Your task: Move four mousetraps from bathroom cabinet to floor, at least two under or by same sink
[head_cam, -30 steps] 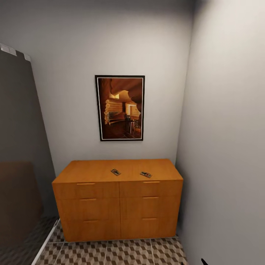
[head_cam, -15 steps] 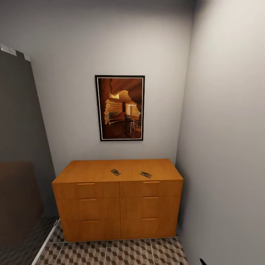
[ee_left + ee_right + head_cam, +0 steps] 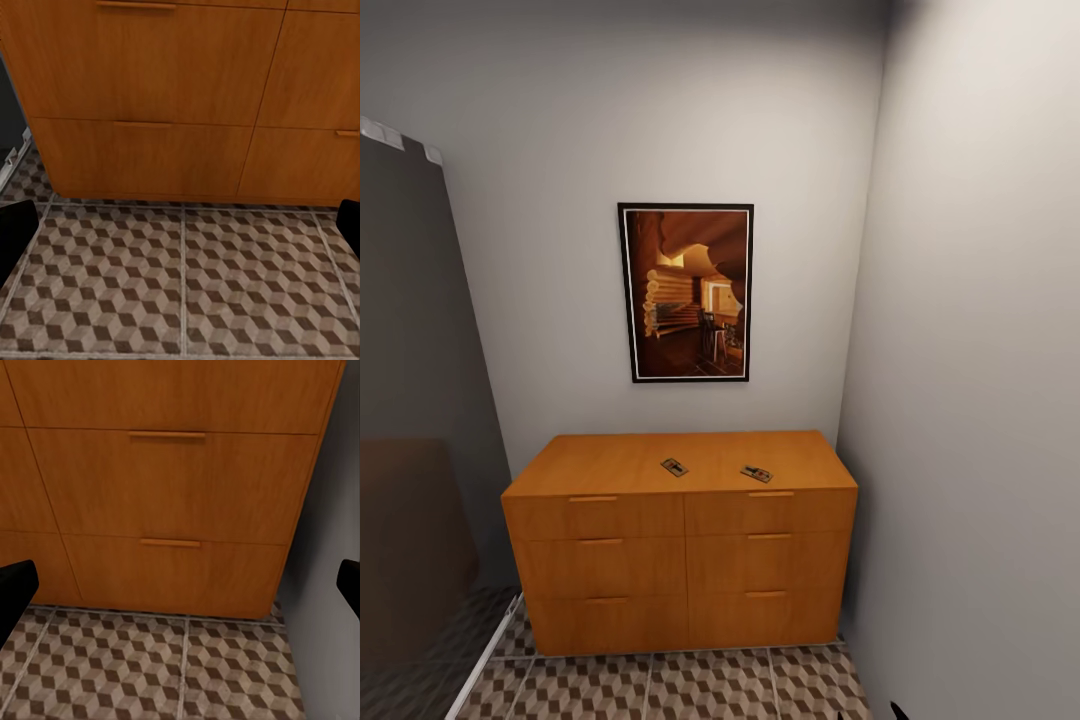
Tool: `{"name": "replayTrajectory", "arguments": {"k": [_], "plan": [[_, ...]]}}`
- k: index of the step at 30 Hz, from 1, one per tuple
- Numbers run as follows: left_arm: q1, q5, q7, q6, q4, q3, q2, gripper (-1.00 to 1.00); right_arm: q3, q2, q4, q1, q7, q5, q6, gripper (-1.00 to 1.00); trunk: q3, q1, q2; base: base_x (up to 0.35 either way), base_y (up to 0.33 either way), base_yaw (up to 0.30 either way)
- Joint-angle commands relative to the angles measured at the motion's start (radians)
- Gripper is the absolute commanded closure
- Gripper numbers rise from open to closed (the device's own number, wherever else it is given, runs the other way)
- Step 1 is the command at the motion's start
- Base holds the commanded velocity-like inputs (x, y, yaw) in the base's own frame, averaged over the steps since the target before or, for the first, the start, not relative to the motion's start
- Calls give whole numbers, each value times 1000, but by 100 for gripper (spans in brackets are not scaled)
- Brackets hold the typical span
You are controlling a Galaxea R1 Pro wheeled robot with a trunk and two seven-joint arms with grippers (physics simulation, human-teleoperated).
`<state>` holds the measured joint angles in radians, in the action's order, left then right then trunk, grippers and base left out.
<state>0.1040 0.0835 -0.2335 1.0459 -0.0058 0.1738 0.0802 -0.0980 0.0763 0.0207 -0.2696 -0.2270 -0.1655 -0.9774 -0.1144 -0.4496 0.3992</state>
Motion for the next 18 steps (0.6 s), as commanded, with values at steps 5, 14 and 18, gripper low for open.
{"name": "replayTrajectory", "arguments": {"k": [5, 14, 18], "plan": [[0, 9, -9, 1, -1, 3, 0, -100, -8, 0, -1, 0, -4, -11, -2, -100, 1, 0, 1, 0, 0, 0], [0, 12, 0, 1, -11, 11, -11, -100, -8, -3, -1, 0, -3, -11, -1, -100, 1, 0, 1, 0, 0, 0], [1, 13, 0, 1, -11, 11, -12, -100, -8, -4, -1, 0, -3, -11, 0, -100, 1, 0, 1, 0, 0, 0]]}}
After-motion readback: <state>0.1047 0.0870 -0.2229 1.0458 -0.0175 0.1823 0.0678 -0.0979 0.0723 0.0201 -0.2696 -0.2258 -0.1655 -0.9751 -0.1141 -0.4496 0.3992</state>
